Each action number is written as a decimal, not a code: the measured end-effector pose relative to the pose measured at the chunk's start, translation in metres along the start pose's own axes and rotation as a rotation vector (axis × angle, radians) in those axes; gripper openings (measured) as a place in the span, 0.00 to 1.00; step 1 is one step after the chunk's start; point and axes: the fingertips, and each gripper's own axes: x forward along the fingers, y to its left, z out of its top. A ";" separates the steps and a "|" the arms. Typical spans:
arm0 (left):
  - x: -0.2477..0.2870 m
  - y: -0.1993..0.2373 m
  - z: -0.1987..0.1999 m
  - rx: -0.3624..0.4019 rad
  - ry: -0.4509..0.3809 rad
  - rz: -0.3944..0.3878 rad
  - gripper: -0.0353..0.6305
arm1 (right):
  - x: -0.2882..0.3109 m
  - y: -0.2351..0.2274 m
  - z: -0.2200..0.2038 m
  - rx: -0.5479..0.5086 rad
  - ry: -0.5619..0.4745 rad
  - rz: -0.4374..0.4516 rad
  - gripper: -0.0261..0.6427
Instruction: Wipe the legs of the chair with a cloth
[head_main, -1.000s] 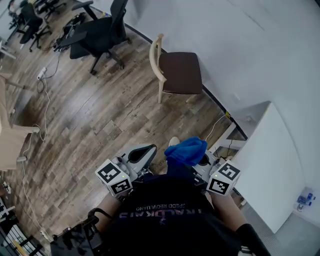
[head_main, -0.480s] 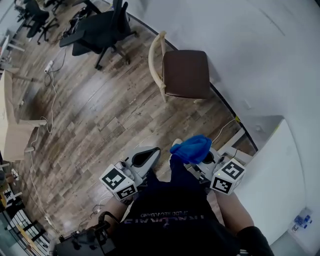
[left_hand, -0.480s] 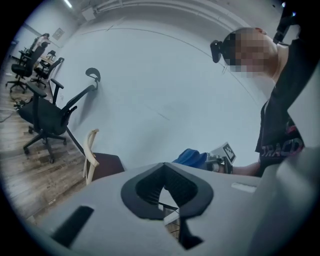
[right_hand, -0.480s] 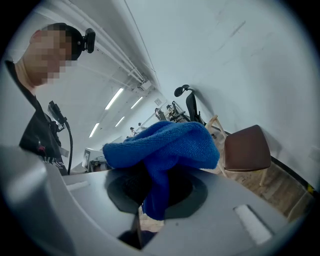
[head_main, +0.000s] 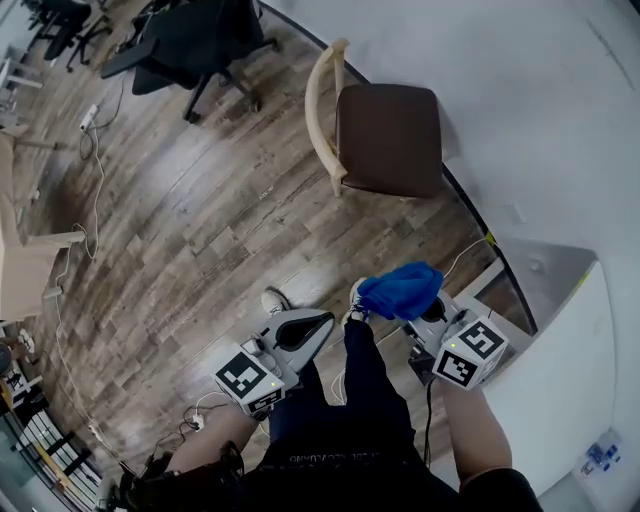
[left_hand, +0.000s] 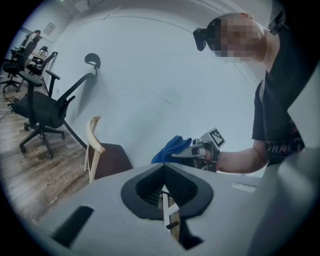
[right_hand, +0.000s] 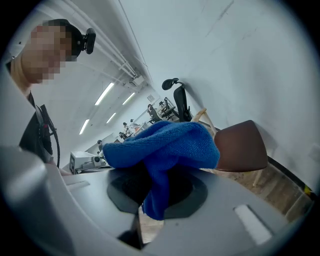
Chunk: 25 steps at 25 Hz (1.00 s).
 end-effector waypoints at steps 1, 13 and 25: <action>0.001 0.009 -0.007 -0.006 0.005 -0.007 0.05 | 0.009 -0.007 -0.003 0.004 -0.001 -0.007 0.14; 0.002 0.115 -0.097 0.032 0.035 0.008 0.05 | 0.133 -0.106 -0.067 0.004 0.044 -0.075 0.14; 0.025 0.233 -0.192 0.415 0.156 -0.061 0.05 | 0.249 -0.232 -0.134 -0.056 0.114 -0.134 0.14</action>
